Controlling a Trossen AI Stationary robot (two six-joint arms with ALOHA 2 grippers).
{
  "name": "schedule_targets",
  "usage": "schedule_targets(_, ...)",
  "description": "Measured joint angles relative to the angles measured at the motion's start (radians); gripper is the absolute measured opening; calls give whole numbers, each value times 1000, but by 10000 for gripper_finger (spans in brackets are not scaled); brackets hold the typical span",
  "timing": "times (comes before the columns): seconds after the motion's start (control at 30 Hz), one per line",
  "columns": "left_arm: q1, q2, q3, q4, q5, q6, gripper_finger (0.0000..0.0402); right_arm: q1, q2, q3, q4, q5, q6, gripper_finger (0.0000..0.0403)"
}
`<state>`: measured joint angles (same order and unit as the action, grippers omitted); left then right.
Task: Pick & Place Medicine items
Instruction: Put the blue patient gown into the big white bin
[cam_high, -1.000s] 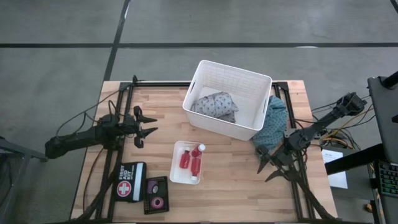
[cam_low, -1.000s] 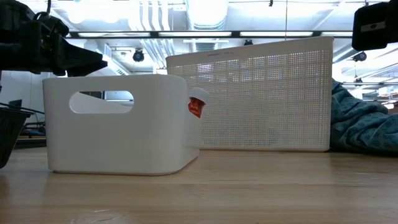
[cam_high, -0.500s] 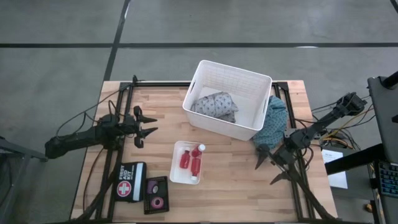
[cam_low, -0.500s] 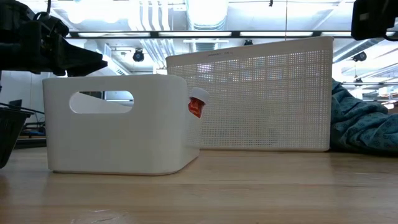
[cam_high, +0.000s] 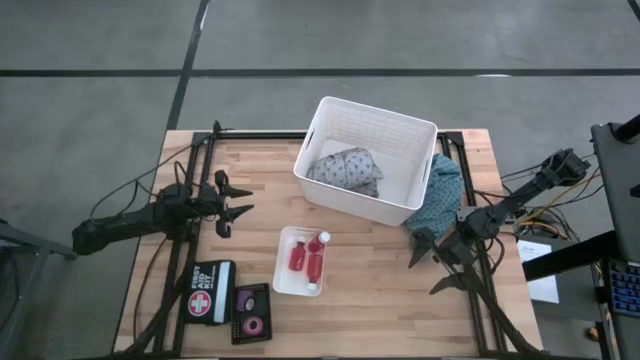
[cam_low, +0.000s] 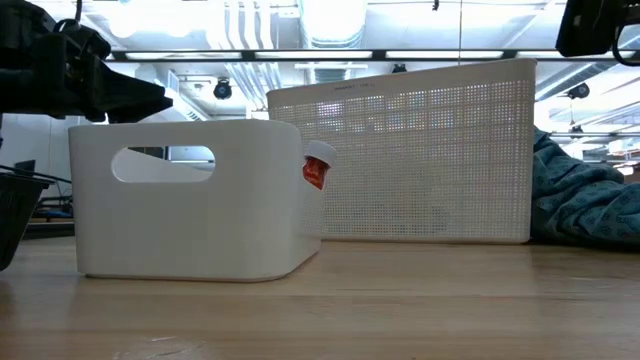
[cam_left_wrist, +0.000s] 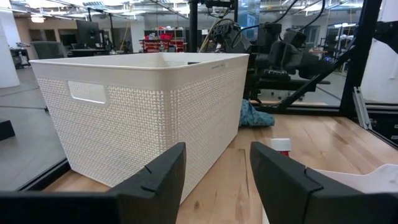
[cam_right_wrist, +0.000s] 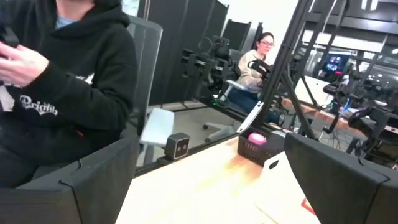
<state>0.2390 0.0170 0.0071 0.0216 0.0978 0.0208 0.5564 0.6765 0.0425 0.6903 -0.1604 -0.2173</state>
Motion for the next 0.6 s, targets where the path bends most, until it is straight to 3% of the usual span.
schedule_targets(0.4, 0, 0, 0, 0, 0, 0, 184, -3, -16, 10, -17, 22, 130, 396)
schedule_targets(0.5, 0, 0, 0, 0, 0, 0, 184, -3, -34, 85, -175, 20, 95, 396)
schedule_targets(0.6, 0, 0, 0, 0, 0, 0, 184, -3, -40, 244, -491, -27, 136, 396)
